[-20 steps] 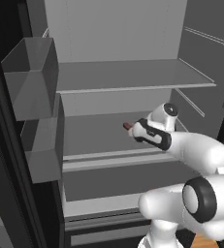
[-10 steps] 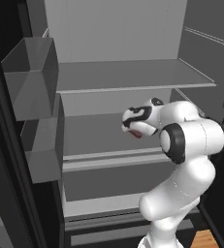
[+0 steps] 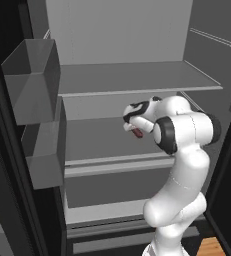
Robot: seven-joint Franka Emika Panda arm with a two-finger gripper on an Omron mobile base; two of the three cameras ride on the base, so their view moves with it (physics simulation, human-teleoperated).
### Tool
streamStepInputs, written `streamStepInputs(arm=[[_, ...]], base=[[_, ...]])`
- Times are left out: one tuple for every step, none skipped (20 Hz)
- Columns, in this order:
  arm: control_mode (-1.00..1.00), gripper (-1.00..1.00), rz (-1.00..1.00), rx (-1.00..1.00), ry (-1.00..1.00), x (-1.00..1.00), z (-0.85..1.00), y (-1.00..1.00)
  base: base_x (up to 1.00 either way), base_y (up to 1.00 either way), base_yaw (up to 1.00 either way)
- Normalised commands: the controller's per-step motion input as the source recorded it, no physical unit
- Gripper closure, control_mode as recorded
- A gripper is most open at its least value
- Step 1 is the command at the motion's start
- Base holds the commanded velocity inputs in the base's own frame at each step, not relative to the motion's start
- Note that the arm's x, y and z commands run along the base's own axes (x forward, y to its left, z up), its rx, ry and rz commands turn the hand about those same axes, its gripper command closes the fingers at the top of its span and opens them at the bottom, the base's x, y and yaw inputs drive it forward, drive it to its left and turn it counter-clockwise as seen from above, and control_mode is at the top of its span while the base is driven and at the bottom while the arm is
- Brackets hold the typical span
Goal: Retrieve the sausage and cheese from the fridge and place them on the cutting board on the counter.
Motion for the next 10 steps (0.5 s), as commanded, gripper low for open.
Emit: streamStepInputs(arm=[[-1.00, -1.00, 0.00, 0.00, 0.00, 0.00, -0.73, 0.19], [-1.00, -1.00, 0.00, 0.00, 0.00, 0.00, -0.86, 0.37], [-1.00, 1.00, 0.00, -0.01, -0.01, -0.03, -0.89, 0.45], [-1.00, 1.00, 0.00, -0.01, -0.02, -0.06, -0.95, 0.46], [-1.00, 1.00, 0.00, -0.01, -0.05, -0.20, -0.91, 0.44], [-1.00, 1.00, 0.00, -0.01, -0.07, -0.19, -0.85, 0.39], [-1.00, 1.00, 0.00, 0.00, -0.07, -0.29, -0.81, 0.34], [-1.00, 1.00, 0.00, 0.00, -0.09, -0.41, -0.74, 0.35], [-1.00, 1.00, 0.00, 0.00, -0.07, -0.49, -0.70, 0.34], [-1.00, 1.00, 0.00, 0.00, -0.10, -0.61, -0.67, 0.36]], base=[[0.00, 0.00, 0.00], [0.00, 0.00, 0.00], [0.00, 0.00, 0.00], [0.00, 0.00, 0.00], [0.00, 0.00, 0.00], [0.00, 0.00, 0.00], [0.00, 0.00, 0.00], [0.00, 0.00, 0.00], [0.00, 0.00, 0.00], [0.00, 0.00, 0.00]])
